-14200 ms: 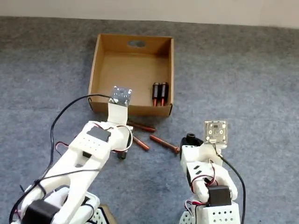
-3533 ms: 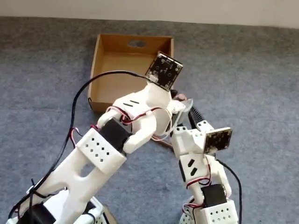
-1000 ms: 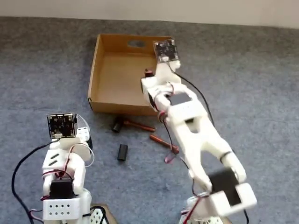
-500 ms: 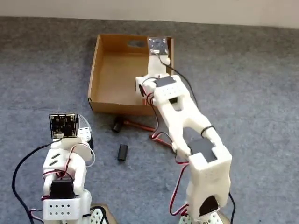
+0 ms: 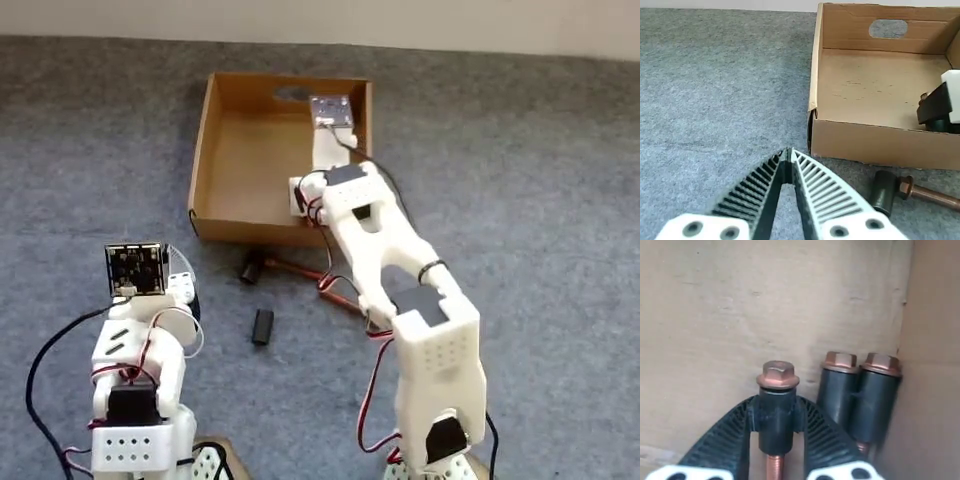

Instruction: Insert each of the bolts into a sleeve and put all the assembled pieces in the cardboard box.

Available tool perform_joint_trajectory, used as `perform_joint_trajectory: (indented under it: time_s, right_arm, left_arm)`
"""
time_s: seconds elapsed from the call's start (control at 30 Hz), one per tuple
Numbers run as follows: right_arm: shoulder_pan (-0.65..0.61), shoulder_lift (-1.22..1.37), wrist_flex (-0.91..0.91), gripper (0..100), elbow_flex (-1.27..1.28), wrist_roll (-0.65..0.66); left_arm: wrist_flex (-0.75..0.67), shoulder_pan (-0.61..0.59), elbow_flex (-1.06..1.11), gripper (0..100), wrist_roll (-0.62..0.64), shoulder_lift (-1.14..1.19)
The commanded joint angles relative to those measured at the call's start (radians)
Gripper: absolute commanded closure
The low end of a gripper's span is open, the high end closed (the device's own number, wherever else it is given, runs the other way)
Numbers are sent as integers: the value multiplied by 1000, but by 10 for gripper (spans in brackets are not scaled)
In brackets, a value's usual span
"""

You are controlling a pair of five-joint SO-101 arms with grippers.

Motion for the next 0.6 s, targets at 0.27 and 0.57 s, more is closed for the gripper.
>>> perform_joint_trajectory:
  time_s: [0.27,0.57]
  right_arm:
    - [-1,41,2,987,-47,-11]
    - [-1,36,22,840,-50,-12]
  left_arm:
    - [2,21,16,989,-5,-5]
    - [2,21,16,989,-5,-5]
